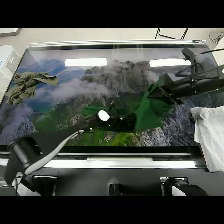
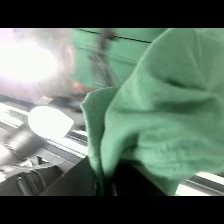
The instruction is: Fold the clothes and pants, and hang the long-sleeved shirts on hangers.
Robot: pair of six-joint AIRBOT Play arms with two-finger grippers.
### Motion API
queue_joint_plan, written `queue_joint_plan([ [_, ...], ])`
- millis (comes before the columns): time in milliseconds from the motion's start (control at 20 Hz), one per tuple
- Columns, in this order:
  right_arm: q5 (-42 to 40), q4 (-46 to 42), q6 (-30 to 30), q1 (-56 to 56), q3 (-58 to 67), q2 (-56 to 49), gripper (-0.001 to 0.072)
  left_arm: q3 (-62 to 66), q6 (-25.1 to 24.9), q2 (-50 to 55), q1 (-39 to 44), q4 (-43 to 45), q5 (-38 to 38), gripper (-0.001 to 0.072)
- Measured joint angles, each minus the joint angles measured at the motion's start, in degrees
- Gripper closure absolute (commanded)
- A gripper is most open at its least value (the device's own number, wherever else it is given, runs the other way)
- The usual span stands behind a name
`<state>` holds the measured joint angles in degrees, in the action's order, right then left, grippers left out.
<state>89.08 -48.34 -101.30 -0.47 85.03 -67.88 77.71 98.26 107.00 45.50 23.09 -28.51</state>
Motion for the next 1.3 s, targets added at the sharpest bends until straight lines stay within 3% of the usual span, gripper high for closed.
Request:
queue_joint_plan([
  [150, -1.57, 0.09, -1.66, 0.66, 0.00, -0.39, 0.0669, 1.57, -1.07, 0.63, -0.42, -2.49, 2.29, 0.0694],
  [250, -3.19, 1.62, -1.33, 1.77, 0.00, -2.56, 0.0669, 1.55, -1.68, -1.33, -4.11, 1.73, 0.63, 0.0694],
  [600, -15.93, 13.29, 3.82, 14.43, 0.00, -20.26, 0.0662, 0.28, 3.26, -22.49, -29.29, 36.41, -14.19, 0.0692],
  [650, -18.36, 15.41, 4.28, 16.87, 0.00, -23.85, 0.0562, 0.22, 3.37, -25.99, -32.48, 39.19, -15.89, 0.0692],
  [750, -22.82, 21.07, 5.53, 21.42, 0.00, -30.86, 0.0066, 0.17, 3.78, -32.68, -37.68, 43.04, -18.18, 0.0691],
  [950, -27.61, 35.36, 13.16, 25.51, 0.00, -39.52, 0.0068, 0.13, 4.04, -41.66, -42.51, 48.83, -21.49, 0.0690],
  [1050, -26.40, 37.05, 15.67, 22.99, 0.02, -39.76, 0.0068, 0.11, 4.20, -43.91, -43.41, 52.04, -23.61, 0.0690],
  [1150, -22.99, 32.41, 15.80, 17.62, 0.02, -37.57, 0.0068, 0.11, 4.20, -45.27, -43.82, 55.04, -25.14, 0.0690],
  [1300, -15.37, 13.77, 11.23, 7.96, -0.20, -32.37, 0.0067, 0.11, 4.20, -46.31, -44.13, 58.38, -26.84, 0.0689],
])
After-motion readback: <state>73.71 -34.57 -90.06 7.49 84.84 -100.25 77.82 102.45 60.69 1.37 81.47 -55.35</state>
